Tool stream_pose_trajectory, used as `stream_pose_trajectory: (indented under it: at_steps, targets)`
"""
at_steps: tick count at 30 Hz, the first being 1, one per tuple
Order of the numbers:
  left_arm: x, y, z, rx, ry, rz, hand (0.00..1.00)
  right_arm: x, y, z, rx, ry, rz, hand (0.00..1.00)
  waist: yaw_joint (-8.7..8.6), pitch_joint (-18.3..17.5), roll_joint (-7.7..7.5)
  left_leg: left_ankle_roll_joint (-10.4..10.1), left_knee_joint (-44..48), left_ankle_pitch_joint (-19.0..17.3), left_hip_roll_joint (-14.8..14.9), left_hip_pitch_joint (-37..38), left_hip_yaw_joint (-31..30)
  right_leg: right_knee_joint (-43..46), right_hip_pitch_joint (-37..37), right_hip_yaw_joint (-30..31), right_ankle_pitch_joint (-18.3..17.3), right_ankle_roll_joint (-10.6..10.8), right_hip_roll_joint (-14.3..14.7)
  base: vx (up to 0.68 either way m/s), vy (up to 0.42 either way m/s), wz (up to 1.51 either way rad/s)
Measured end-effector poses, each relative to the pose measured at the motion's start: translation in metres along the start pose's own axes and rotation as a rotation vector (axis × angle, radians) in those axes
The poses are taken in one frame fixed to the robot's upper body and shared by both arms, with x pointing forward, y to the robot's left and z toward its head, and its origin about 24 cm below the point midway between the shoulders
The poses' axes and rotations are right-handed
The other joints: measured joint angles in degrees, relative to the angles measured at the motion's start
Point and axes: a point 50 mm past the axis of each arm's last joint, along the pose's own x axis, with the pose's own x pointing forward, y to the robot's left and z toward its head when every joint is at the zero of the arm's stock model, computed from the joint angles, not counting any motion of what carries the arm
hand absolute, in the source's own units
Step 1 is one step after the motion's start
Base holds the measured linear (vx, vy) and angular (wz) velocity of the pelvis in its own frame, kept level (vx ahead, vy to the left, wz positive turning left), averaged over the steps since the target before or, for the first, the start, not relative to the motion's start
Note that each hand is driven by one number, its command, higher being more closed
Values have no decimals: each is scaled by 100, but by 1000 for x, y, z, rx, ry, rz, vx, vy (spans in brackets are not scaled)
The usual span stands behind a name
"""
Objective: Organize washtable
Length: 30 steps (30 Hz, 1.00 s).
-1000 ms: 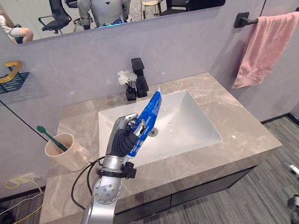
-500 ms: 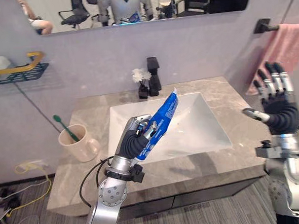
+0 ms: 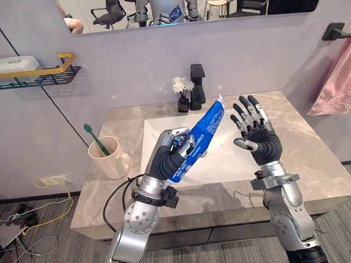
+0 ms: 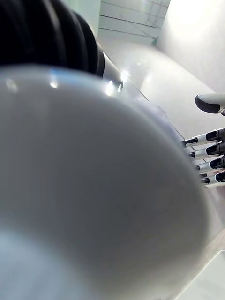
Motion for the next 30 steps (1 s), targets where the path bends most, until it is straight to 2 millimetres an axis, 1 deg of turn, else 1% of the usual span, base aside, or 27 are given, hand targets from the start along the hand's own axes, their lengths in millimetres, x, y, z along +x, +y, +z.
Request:
stream_pose_trajectory:
  at_steps: [2, 3, 7, 9, 12, 16, 18, 19, 27, 30]
  targets:
    - [0, 0, 0, -1, 0, 8, 100, 5, 6, -9, 66, 25, 17, 0, -9, 2, 4, 6, 0, 4, -21, 0, 0, -3, -1, -1, -1, -1, -18, 0, 0, 0]
    - [0, -1, 0, -3, -1, 5, 100, 5, 7, -11, 83, 26, 20, 0, -9, 2, 4, 6, -1, 4, -25, 0, 0, -4, -2, -2, -1, -1, -23, 0, 0, 0]
    - [3, -11, -4, -33, 14, -19, 100, 8, 20, -22, 188, 53, 55, 0, 2, 3, 1, 44, -3, 31, -53, -2, -4, -9, -4, -5, -1, -1, -46, 0, 0, 0]
    - [4, -14, -5, -45, 20, -17, 100, 9, 27, -25, 219, 63, 78, 0, -1, 6, -6, 46, -3, 33, -56, -3, -3, -9, -4, -5, -1, -1, -49, 0, 0, 0]
    - [7, -15, -6, -46, 18, -22, 100, 15, 32, -27, 249, 66, 99, 0, -3, 8, -9, 50, -3, 38, -56, -2, -2, -10, -5, -3, -1, -1, -48, 0, 0, 0]
    - [7, -19, -5, -57, 19, -22, 100, 17, 38, -31, 290, 74, 111, 0, 5, 10, -13, 50, -5, 39, -54, -3, 0, -18, -6, -2, -1, -2, -47, 0, 0, 0]
    - [6, -21, -9, -59, 35, -29, 100, 19, 40, -33, 302, 78, 119, 0, 9, 13, -24, 51, -5, 41, -55, -3, 1, -21, -6, 0, -1, -2, -47, 0, 0, 0]
    - [6, -23, -9, -63, 36, -32, 100, 20, 43, -34, 307, 84, 128, 100, 10, 20, -35, 52, -5, 45, -54, -5, 1, -22, -7, 0, -1, -2, -46, 0, 0, 0]
    - [8, -23, -12, -59, 50, -14, 100, 23, 48, -33, 318, 78, 153, 100, 65, 29, -102, 56, -4, 55, -53, -10, 0, -22, -10, -1, -1, -2, -45, 0, 0, 0]
    - [8, -25, -14, -64, 58, -23, 100, 24, 47, -33, 316, 81, 146, 100, 105, 29, -123, 62, -5, 65, -55, -10, -1, -16, -10, -1, -1, -3, -46, 0, 0, 0]
